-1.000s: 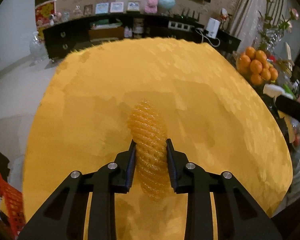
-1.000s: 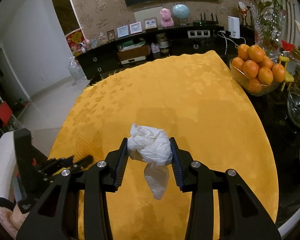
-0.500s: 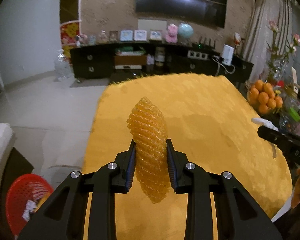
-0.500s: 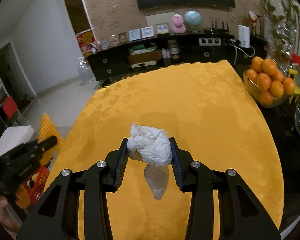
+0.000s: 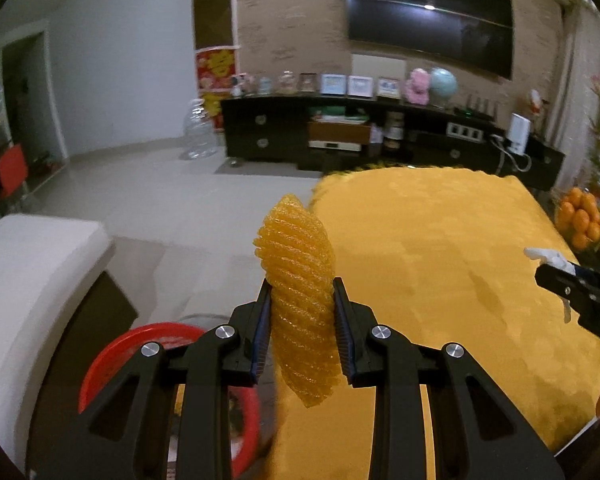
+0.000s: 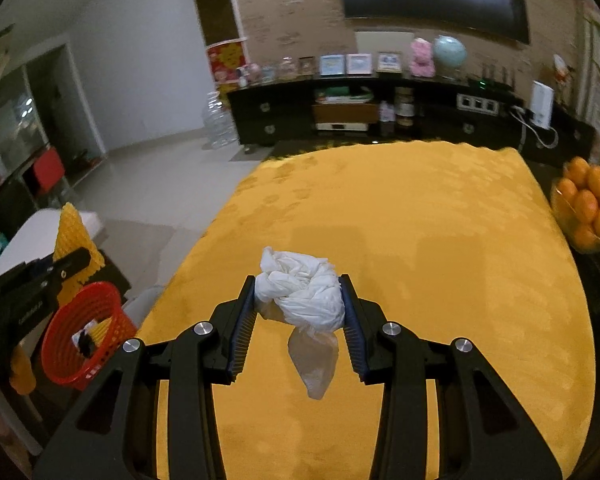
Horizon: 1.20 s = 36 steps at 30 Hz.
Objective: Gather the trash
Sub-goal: 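Carry the foam net and white tissue over the red wastebasket, then open both grippers to drop the foam net and tissue into the basket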
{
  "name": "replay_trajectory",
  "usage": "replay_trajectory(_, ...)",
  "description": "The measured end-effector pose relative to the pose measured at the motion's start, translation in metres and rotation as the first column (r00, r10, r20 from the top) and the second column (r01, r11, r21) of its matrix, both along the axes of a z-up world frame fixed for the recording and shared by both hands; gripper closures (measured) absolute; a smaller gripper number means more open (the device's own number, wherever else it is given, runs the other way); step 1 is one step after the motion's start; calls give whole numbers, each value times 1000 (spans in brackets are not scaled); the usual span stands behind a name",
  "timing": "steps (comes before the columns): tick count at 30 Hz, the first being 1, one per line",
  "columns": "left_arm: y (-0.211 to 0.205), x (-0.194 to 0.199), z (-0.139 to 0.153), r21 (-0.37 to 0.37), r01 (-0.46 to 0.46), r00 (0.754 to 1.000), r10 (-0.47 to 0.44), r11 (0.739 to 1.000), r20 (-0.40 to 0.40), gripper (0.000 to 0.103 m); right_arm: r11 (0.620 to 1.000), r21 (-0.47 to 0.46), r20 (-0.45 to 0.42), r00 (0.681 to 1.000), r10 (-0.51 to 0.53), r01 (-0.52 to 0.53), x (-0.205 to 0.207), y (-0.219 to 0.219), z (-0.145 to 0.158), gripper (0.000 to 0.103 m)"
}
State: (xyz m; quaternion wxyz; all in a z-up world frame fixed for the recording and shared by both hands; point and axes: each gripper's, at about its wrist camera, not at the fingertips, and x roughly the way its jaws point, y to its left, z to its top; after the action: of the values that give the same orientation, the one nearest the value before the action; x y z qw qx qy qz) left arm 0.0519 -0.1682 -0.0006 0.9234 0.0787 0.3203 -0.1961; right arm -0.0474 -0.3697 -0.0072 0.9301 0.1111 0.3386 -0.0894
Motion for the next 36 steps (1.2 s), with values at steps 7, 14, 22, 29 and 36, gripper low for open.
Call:
replay_trajectory(7, 44, -2, 6, -4, -77, 997, 77, 997, 10, 76, 995, -36, -4, 996, 92, -92, 15, 40, 1, 64)
replay_trajectory(14, 89, -6, 11, 4, -162, 986, 161, 987, 31, 76, 982, -20, 17, 982, 187, -187, 31, 74, 4, 64)
replay_trajectory(22, 135, -5, 3, 14, -238, 971, 238, 971, 26, 76, 948, 20, -20, 948, 317, -316, 57, 131, -4, 64)
replay_trajectory(29, 161, 13, -8, -3, -293, 955, 293, 956, -36, 76, 902, 50, -24, 903, 430, -428, 86, 171, 7, 64)
replay_trajectory(36, 162, 17, -14, 8, -300, 953, 300, 954, -47, 76, 866, 90, 1, 869, 495, -493, 112, 193, 6, 64)
